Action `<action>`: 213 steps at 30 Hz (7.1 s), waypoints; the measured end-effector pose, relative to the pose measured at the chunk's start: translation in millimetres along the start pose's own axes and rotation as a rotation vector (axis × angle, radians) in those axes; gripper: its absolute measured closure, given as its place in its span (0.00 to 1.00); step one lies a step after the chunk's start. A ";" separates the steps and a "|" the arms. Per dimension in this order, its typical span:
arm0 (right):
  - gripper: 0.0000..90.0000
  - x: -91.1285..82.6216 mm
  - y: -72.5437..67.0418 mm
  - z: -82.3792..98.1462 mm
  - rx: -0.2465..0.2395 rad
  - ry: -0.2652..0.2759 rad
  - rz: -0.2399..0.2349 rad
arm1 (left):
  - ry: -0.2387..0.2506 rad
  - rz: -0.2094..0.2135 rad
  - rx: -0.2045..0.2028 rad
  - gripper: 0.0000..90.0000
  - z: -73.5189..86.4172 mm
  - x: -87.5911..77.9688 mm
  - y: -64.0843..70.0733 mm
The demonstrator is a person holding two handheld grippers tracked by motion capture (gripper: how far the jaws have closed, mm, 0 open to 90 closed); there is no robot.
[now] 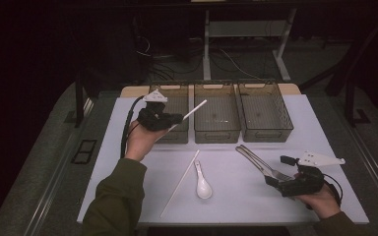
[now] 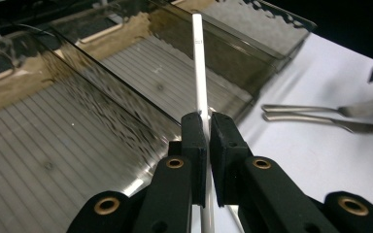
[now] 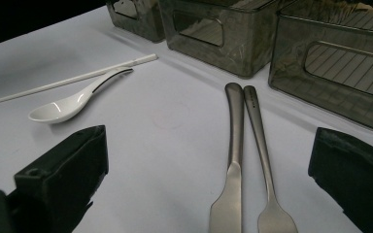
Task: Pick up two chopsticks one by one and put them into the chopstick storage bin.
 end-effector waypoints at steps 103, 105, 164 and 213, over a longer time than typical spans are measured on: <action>0.01 -7.6 2.5 -2.1 0.011 0.030 0.003 | -0.034 -0.100 -0.056 0.40 -0.4 11.9 -28.8; 0.01 -7.5 2.5 -2.1 0.009 0.030 0.004 | -0.023 -0.099 -0.062 0.38 6.1 5.6 -22.6; 0.01 -9.5 5.1 -1.8 0.014 0.037 0.023 | -0.207 -0.070 0.039 0.82 148.1 4.7 89.5; 0.01 -9.4 3.6 -1.9 0.012 0.032 0.019 | -0.182 -0.102 -0.010 0.93 145.8 -0.4 67.6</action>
Point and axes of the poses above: each handheld gripper's, and its own axes: x roughly forward along the jaws, z roughly out of its underside, y roughly to its right, the point moved 8 cm from there along x, roughly forward along the jaws, and after that the axes turned 13 degrees about -z, right-handed, at the moved point
